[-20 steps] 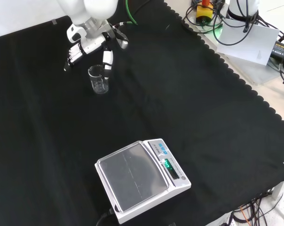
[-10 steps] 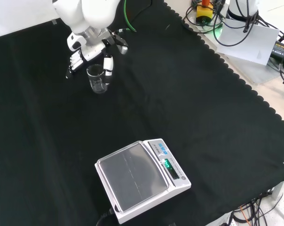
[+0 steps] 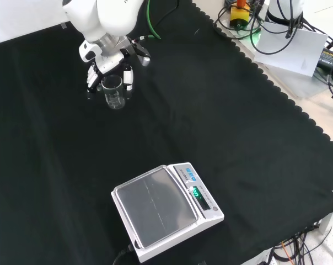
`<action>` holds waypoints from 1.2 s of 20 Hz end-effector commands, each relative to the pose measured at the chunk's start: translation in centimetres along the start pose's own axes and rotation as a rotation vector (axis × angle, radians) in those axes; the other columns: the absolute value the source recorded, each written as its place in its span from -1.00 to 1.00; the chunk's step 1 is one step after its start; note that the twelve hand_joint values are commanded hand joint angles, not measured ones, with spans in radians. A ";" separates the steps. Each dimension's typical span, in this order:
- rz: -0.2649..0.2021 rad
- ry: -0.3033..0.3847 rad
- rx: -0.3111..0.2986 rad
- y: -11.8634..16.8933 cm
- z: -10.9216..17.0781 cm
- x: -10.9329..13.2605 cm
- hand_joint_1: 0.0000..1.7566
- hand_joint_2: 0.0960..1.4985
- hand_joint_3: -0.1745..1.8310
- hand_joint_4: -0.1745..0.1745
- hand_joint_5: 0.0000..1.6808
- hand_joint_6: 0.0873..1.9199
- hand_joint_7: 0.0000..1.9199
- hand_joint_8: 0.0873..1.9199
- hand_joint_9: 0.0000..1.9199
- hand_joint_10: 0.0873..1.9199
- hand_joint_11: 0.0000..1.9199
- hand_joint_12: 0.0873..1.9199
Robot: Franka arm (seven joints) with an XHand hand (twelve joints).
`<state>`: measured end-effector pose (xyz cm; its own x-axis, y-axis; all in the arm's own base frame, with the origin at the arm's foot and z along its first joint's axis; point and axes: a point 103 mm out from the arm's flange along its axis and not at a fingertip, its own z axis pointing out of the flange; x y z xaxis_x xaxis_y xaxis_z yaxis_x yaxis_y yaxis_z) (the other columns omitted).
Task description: Pick up the beaker.
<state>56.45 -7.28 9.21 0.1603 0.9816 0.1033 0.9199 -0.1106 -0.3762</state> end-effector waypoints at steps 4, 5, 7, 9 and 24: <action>0.002 0.006 -0.011 0.2 0.0 0.2 0.36 -0.21 0.05 -0.18 -0.57 0.41 -0.43 0.36 -0.17 0.20 -0.07 0.19; 0.002 0.006 -0.011 0.3 0.0 0.3 0.38 -0.19 0.05 -0.24 -0.55 0.45 -0.42 0.42 -0.17 0.26 -0.04 0.18; 0.002 0.009 -0.019 0.5 0.1 0.4 0.41 -0.16 0.07 -0.45 -0.46 0.52 -0.39 0.54 -0.13 0.36 0.03 0.13; 0.000 0.013 -0.025 0.5 0.1 0.5 0.36 0.28 -0.33 -0.83 -0.32 0.56 -0.33 0.58 -0.11 0.42 0.07 0.10; -0.017 -0.012 -0.100 -1.5 -6.0 0.3 0.52 0.12 -0.10 -0.49 -0.21 0.60 -0.28 0.69 0.00 0.42 0.05 0.11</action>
<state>57.15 -7.18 11.14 0.1553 0.9814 0.1129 0.9393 -0.1113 -0.3246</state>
